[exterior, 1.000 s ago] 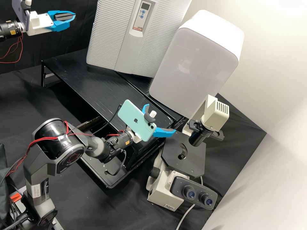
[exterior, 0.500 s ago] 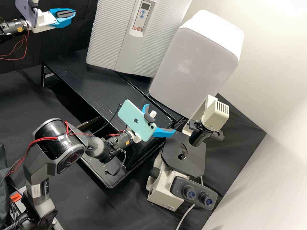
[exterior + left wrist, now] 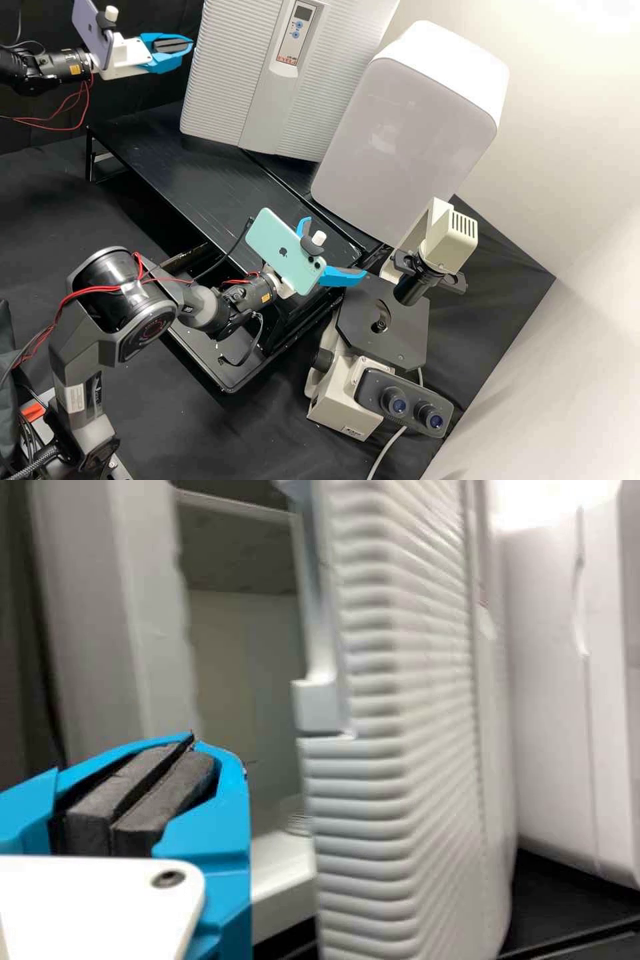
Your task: Open the incubator door
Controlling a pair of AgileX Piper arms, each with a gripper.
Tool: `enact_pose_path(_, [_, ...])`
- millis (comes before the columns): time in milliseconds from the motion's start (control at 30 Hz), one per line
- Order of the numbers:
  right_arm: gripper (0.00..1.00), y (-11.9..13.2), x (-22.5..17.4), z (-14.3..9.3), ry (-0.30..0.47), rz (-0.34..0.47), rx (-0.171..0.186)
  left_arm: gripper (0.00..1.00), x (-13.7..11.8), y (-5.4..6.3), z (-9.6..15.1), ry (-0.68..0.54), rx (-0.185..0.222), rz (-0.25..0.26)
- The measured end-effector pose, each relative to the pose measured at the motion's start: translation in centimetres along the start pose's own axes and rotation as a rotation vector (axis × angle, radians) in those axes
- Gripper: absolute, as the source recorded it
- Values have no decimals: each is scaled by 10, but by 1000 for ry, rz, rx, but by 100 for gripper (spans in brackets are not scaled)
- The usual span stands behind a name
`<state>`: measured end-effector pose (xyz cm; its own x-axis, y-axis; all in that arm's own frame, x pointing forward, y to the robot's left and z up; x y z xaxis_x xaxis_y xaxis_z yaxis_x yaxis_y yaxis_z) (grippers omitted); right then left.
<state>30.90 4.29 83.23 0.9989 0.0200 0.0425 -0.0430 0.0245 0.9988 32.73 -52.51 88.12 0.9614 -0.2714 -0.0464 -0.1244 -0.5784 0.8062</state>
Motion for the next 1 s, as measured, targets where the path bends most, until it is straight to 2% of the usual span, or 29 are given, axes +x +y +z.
enact_pose_path(100, [100, 0, 0, 0, 0, 0, 0, 0, 6, -5, 3, -12, -4, -13])
enact_pose_path(467, [100, 0, 0, 0, 0, 0, 0, 0, 11, -9, 9, -36, -7, -28])
enact_pose_path(733, [100, 0, 0, 0, 0, 0, 0, 0, 18, -11, 25, -106, -56, -40])
enact_pose_path(800, [100, 0, 0, 0, 0, 0, 0, 0, 20, -12, 32, -145, -41, -50])
enact_pose_path(933, [100, 0, 0, 0, 0, 0, 0, 0, 22, -14, 45, -226, 15, -75])
enact_pose_path(1000, [100, 0, 0, 0, 0, 0, 0, 0, 23, -13, 53, -280, 25, -79])
